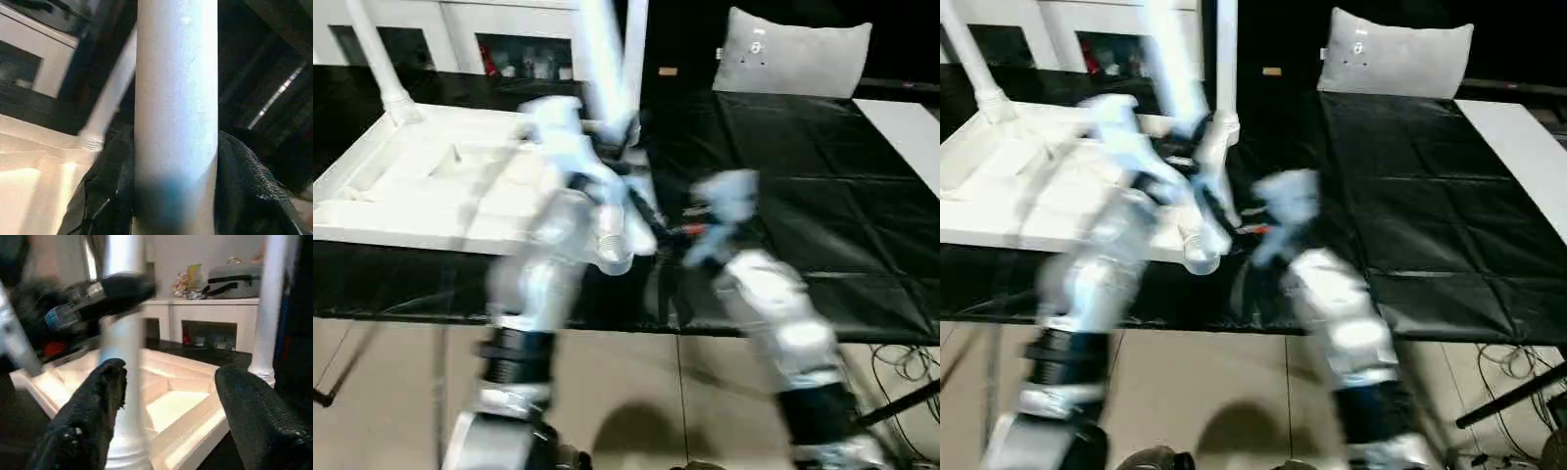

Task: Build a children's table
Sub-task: Move to table

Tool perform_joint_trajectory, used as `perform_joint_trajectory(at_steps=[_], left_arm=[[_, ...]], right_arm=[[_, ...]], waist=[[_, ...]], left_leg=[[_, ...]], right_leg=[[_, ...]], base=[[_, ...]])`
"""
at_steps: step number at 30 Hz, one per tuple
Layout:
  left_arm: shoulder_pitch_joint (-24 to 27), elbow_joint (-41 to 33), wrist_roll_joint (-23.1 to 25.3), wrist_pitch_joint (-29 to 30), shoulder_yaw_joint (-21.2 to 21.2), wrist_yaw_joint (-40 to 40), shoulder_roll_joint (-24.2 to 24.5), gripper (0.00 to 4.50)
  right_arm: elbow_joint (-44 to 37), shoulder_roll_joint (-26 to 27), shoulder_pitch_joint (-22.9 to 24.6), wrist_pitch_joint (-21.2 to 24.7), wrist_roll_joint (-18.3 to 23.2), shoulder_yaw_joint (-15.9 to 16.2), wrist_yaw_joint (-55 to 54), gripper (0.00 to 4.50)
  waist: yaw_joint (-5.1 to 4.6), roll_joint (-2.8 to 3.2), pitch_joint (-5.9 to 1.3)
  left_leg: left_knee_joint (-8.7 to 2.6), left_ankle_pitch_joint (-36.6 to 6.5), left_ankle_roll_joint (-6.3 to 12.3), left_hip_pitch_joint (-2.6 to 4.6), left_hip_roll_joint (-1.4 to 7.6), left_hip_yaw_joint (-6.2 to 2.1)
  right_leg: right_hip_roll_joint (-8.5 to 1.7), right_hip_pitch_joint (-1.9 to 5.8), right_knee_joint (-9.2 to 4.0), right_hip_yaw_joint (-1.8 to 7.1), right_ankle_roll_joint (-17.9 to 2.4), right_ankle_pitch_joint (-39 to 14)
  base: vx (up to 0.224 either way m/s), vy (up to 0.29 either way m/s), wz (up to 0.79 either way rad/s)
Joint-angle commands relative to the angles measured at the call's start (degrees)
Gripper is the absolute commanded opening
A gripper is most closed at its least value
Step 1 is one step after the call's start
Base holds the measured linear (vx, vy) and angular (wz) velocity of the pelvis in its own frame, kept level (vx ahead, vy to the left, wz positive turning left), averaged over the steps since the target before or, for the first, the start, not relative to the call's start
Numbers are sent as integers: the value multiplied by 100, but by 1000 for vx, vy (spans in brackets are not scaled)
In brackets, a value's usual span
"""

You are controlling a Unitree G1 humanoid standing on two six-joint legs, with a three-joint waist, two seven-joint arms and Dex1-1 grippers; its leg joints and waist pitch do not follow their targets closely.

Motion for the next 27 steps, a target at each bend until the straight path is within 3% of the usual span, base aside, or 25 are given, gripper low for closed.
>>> perform_joint_trajectory(at_steps=[1, 7, 11, 12, 14, 17, 19, 23, 27], left_arm=[[-110, 10, -139, 57, -10, -251, 63, 185], [-127, 8, -346, 198, 29, -587, 199, 185], [-131, -6, -433, 281, 18, -794, 261, 185], [-121, -32, -534, 366, -2, -961, 308, 185], [-42, -142, -866, 600, -87, -1529, 459, 185], [-6, -181, -1041, 717, -133, -1850, 549, 185], [22, -258, -1418, 1034, -160, -2496, 712, 185], [-36, -279, -1907, 1505, -168, -3108, 872, 185], [-60, -227, -1978, 1664, -342, -3525, 1032, 185]], right_arm=[[-84, -129, -118, 367, 517, -534, -57, 362], [-84, -457, -195, 1170, 963, -816, 6, 403], [-132, -567, -224, 1526, 1208, -857, 128, 441], [-187, -652, -233, 1668, 1343, -831, 288, 447], [-280, -873, -258, 2059, 1647, -753, 706, 449], [-257, -1001, -306, 2214, 1714, -704, 916, 450], [-200, -1292, -427, 2477, 1822, -526, 1502, 450], [-60, -1643, -617, 2635, 1833, -222, 2230, 450], [51, -1780, -767, 2684, 1788, -5, 2646, 433]], waist=[[18, -39, -422], [6, -27, -409], [17, -62, -409], [18, -89, -412], [39, -69, -414], [44, -61, -412], [51, -12, -408], [49, -17, -390], [52, -38, -389]], left_leg=[[-548, -1150, -8, 247, 853, -366], [-567, -1307, -210, 221, 818, -357], [-564, -1342, -267, 220, 826, -352], [-560, -1325, -252, 222, 827, -350], [-553, -1212, -201, 222, 827, -349], [-554, -1197, -217, 228, 822, -343], [-550, -1241, -264, 234, 817, -343], [-564, -1454, -392, 241, 819, -334], [-561, -1493, -422, 232, 817, -342]], right_leg=[[-600, 203, -295, 350, -1495, -82], [-600, 209, -322, 342, -1406, -398], [-616, 204, -346, 352, -1395, -532], [-620, 207, -344, 351, -1397, -530], [-619, 209, -323, 347, -1410, -493], [-612, 191, -312, 339, -1456, -500], [-609, 196, -302, 337, -1487, -536], [-602, 187, -309, 342, -1540, -667], [-624, 196, -327, 359, -1542, -774]], base=[[0, 0, 0], [0, 0, 0], [0, 0, 0], [0, 0, 0], [0, 0, 0], [0, 0, 0], [0, 0, 0], [0, 0, 0], [0, 0, 0]])
